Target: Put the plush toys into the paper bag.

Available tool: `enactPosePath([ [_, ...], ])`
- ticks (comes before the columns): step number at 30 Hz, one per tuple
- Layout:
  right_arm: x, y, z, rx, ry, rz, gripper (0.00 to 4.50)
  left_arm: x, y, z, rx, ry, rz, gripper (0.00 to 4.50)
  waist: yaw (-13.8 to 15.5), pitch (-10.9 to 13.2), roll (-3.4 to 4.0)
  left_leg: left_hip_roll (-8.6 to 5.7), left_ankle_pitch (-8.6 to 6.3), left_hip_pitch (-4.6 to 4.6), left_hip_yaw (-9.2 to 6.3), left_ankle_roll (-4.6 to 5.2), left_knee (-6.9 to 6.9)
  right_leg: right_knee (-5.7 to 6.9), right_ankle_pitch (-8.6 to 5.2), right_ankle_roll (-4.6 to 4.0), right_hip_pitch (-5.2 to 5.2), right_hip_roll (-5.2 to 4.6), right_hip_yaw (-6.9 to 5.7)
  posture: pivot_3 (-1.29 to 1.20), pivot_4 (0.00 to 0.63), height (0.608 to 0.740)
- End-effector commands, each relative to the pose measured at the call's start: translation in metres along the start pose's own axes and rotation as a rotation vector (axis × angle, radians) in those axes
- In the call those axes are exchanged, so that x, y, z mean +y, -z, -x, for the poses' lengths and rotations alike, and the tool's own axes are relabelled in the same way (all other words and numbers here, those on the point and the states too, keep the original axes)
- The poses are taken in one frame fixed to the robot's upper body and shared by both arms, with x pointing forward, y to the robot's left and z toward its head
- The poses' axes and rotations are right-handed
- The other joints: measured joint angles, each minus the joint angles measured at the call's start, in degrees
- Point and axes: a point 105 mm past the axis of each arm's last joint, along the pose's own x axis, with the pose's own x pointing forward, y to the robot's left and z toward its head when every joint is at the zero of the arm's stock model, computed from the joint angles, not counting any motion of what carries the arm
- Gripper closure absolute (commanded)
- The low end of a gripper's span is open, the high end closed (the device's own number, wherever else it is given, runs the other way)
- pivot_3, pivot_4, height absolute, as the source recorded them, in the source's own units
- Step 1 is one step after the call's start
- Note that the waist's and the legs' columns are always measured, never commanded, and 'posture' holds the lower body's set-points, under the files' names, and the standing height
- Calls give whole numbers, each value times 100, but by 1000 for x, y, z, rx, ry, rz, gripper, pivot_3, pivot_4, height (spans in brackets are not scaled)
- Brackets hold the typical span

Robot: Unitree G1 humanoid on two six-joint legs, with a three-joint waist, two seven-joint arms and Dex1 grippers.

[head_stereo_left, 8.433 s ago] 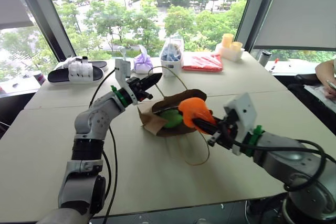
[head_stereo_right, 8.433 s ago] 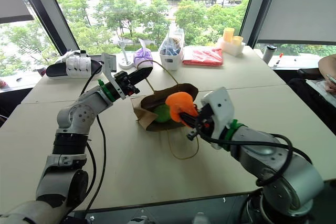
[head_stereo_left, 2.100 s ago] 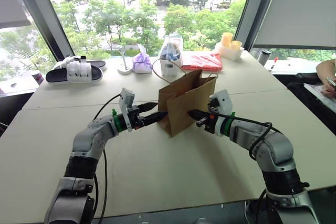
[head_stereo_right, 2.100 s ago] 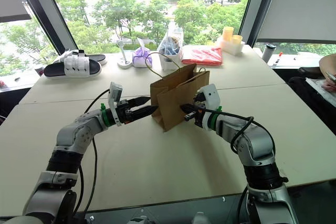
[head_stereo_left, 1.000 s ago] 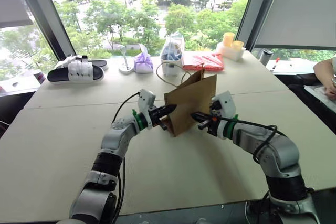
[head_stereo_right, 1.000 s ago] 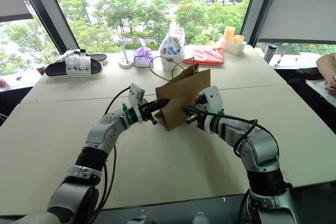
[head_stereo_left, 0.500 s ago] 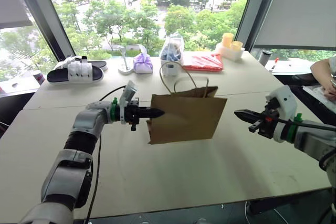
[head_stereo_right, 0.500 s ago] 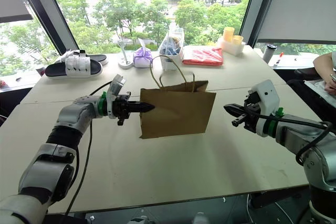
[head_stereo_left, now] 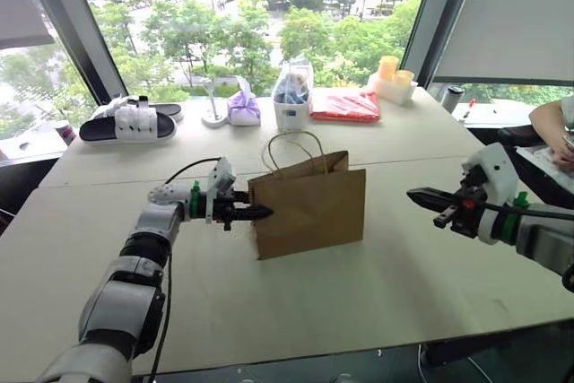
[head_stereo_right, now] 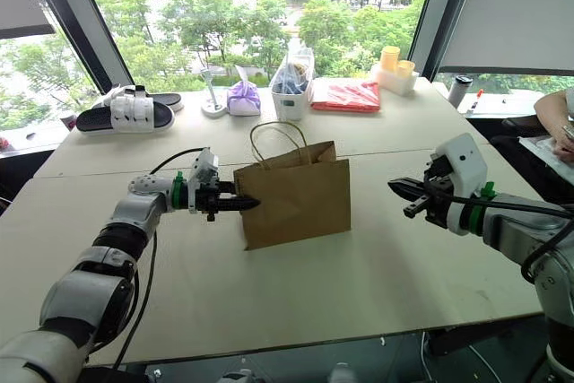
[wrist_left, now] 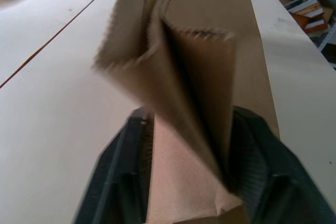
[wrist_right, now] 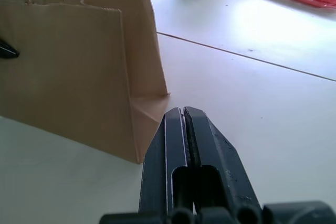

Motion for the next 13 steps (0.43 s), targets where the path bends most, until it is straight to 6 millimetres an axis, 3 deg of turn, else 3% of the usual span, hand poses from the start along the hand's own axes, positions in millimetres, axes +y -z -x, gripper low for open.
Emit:
enactPosePath([
  [1, 9, -12, 5, -25, -32, 46, 4500, -3, -17, 21, -3, -33, -55, 653, -5, 0, 0, 1, 0, 0, 0, 0, -1, 1, 0, 0, -3, 1, 0, 0, 150, 740],
  [2, 9, -11, 6, -13, -37, 53, 4500, -6, -15, 29, 28, -43, -54, 151, 4, 0, 0, 3, 0, 0, 0, 0, -2, 3, 0, 0, -4, 1, 0, 0, 150, 740],
  [3, 11, -10, 7, -7, -48, 55, 4500, -8, -14, 37, 49, -60, -50, 29, 5, 0, 0, 3, 0, 0, 0, 0, -2, 2, 0, 0, -4, 1, 0, 0, 150, 740],
  [9, 25, -6, 8, 25, -159, 76, 4500, -33, -30, 78, 51, -148, 14, 29, 23, 1, 1, 8, -1, 0, 0, 1, -2, -1, 0, 0, -3, 0, 2, 0, 150, 740],
  [13, 29, -7, 8, 26, -213, 82, 4500, -53, -42, 82, 20, -187, 44, 29, 42, 1, 0, 11, -1, -2, -4, 1, 2, -5, -2, 1, 5, -5, 0, 0, 150, 740],
])
